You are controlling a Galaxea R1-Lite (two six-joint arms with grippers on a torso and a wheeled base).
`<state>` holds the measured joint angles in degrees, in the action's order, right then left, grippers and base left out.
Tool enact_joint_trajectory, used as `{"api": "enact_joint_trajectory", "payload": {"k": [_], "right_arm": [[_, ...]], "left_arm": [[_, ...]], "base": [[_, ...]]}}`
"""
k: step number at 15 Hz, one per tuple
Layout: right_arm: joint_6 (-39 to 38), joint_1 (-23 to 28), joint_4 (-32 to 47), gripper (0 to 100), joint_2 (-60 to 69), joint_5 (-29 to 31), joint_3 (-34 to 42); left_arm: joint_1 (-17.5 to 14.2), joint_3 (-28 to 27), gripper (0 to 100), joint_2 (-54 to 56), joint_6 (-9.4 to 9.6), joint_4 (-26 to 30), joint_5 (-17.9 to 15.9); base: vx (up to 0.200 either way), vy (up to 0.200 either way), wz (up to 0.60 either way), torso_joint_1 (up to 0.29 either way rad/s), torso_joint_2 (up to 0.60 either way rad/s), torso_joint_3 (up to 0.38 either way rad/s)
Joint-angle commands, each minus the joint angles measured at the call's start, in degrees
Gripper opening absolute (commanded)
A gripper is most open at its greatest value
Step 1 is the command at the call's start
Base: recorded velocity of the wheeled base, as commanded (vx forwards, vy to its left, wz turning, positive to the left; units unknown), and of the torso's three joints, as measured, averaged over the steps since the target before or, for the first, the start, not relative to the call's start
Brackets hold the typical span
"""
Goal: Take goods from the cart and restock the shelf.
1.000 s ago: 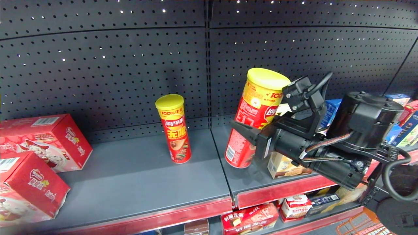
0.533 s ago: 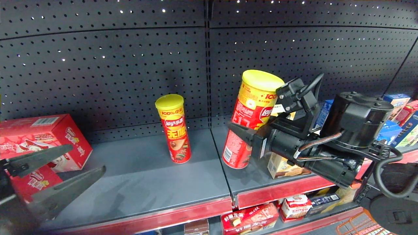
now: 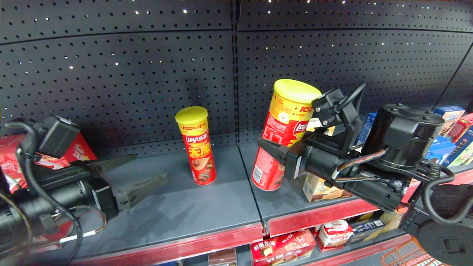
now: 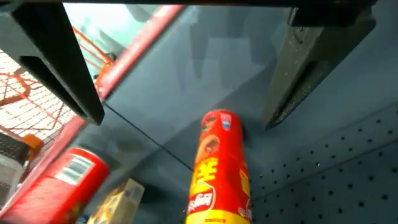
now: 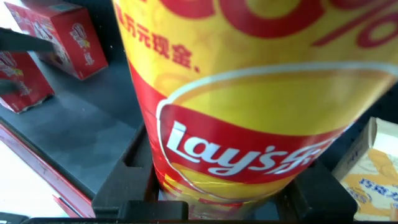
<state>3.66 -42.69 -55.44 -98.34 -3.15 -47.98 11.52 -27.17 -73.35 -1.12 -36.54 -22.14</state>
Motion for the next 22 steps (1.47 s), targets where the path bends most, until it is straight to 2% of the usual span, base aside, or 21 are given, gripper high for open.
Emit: {"api": "enact_joint_trajectory", "payload": {"k": [1,3,4,8,9,10,17,18,19,22], "right_arm": [[0.03,-0.11,-0.02,0,-0.1,-0.02,-0.09],[0.03,-0.11,-0.02,0,-0.1,-0.02,-0.01],[0.03,-0.02,-0.02,0,-0.1,-0.11,-0.01],[0.03,0.06,-0.02,0,0.17,-0.11,-0.01],[0.03,0.06,-0.02,0,0.17,-0.11,0.08],[0.03,0.06,-0.02,0,0.08,-0.11,-0.09],[0.03,0.06,-0.1,0,0.17,-0.11,-0.01],[0.03,0.24,-0.1,0,0.26,-0.11,0.26],[0.03,0.24,-0.1,0,0.26,-0.11,0.26],[0.03,0.24,-0.1,0,0.08,-0.37,0.17]], "left_arm": [[-0.27,-0.16,100,-8.04,0.42,-4.25,-3.09],[-1.5,-1.66,100,-12.25,1.21,-7.5,-7.39],[-1.76,-2.36,100,-13.75,2.09,-8.55,-8.18],[-3.96,-4.64,100,-20.69,6.39,-11.89,-8.18],[-5.1,-4.82,100,-23.15,8.59,-14.62,-7.74],[-5.54,-5.35,100,-24.82,9.03,-16.64,-7.04],[-5.81,-11.94,100,-31.41,9.03,-19.01,-8.54],[-5.81,-13.08,100,-33.88,8.86,-22.26,-11.17],[-5.81,-13.52,100,-35.02,8.68,-23.76,-11.88],[-5.72,-14.14,100,-35.9,8.33,-24.29,-15.39]], "base": [[0.0,0.0,0.0,0.0,0.0,0.0],[0.0,0.0,0.0,0.0,0.0,0.0],[0.0,0.0,0.0,0.0,0.0,0.0],[0.0,0.0,0.0,0.0,0.0,0.0],[0.0,0.0,0.0,0.0,0.0,0.0],[0.0,0.0,0.0,0.0,0.0,0.0],[0.0,0.0,0.0,0.0,0.0,0.0],[0.0,0.0,0.0,0.0,0.0,0.0],[0.0,0.0,0.0,0.0,0.0,0.0],[0.0,0.0,0.0,0.0,0.0,0.0]]}}
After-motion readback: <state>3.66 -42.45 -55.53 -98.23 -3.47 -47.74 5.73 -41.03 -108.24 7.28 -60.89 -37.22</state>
